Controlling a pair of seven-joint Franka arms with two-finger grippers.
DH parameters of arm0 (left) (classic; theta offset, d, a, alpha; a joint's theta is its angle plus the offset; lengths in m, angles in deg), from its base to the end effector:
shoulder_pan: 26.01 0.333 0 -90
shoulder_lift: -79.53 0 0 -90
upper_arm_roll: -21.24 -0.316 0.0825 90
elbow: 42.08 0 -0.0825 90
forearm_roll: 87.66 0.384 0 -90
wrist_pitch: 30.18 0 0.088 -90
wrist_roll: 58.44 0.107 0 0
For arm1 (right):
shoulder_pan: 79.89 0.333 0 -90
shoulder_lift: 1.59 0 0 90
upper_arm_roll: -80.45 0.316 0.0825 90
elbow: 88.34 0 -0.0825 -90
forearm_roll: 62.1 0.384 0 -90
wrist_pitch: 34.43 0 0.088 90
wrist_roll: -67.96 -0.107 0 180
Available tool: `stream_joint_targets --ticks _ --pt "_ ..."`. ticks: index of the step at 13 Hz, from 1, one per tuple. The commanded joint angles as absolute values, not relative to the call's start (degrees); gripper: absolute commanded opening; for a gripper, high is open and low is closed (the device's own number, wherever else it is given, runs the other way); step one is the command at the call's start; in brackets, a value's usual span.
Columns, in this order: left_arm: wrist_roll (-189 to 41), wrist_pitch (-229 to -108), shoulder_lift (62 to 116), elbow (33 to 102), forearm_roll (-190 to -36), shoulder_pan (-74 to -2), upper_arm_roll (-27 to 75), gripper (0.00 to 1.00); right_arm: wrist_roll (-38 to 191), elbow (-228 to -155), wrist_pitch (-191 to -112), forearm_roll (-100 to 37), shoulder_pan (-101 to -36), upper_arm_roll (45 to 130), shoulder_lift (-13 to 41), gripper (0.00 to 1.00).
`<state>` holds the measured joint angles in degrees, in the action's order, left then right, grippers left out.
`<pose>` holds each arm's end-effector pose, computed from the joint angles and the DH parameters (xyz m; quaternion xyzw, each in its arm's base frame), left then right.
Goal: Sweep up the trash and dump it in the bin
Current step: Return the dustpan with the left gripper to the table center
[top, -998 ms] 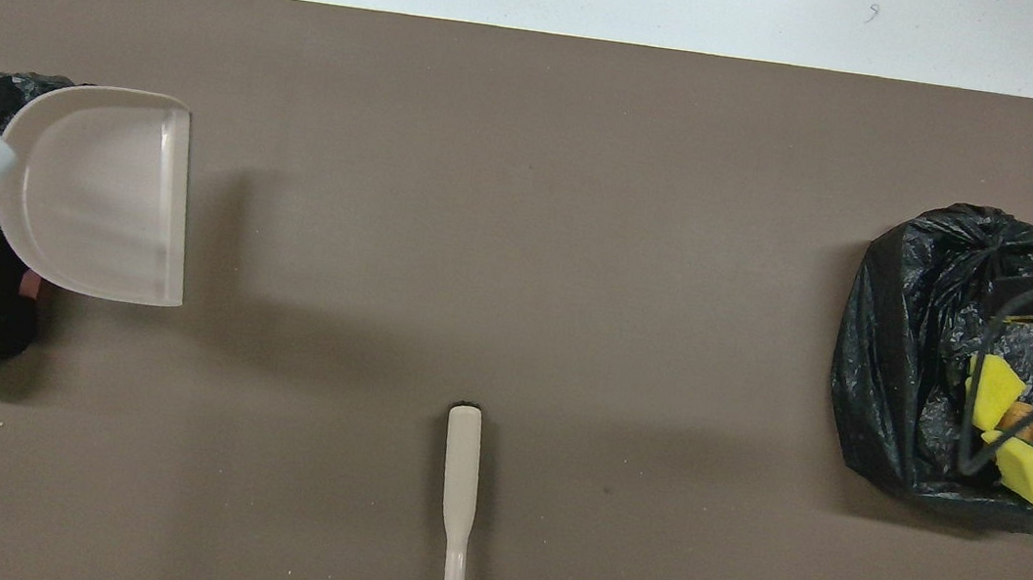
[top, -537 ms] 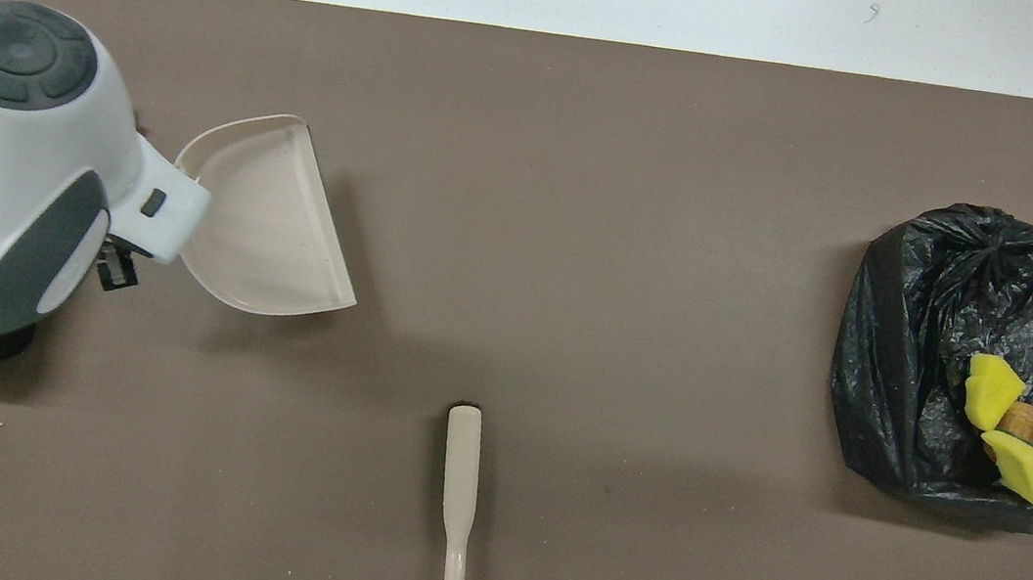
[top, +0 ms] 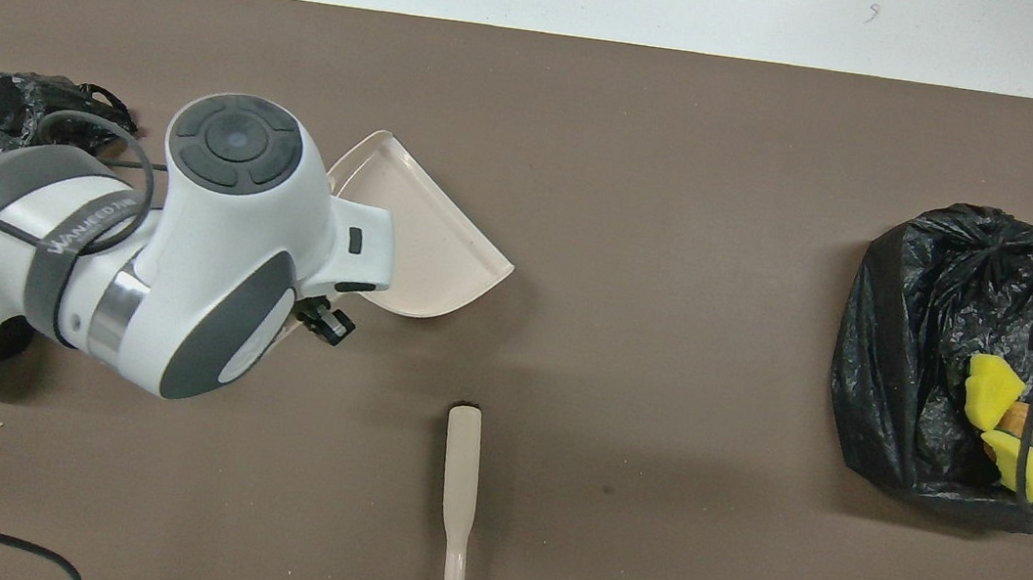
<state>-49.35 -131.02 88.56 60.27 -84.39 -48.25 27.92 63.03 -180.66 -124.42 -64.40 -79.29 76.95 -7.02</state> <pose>0.5164 -0.2762 0.4483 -0.9387 0.3318 0.0867 0.0337 0.5239 -0.0326 0.6565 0.9971 -0.0687 0.0273 0.0167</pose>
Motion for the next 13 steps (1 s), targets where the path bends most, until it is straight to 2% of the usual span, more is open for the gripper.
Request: stream_joint_targets --ticks 1,6,13 --pt "-61.82 -135.02 89.63 60.76 -87.47 -52.98 26.78 0.0 64.62 -181.77 -125.49 -63.06 -79.37 77.19 -7.74 1.0" --pt "-81.08 -142.41 93.32 60.67 -91.17 -57.91 26.78 0.0 64.79 -181.77 -125.22 -63.06 -79.37 77.54 -7.74 1.0" --pt "-90.95 -149.79 98.25 60.32 -92.05 -60.81 26.78 0.0 64.27 -181.77 -124.78 -63.06 -79.37 77.54 -7.83 1.0"
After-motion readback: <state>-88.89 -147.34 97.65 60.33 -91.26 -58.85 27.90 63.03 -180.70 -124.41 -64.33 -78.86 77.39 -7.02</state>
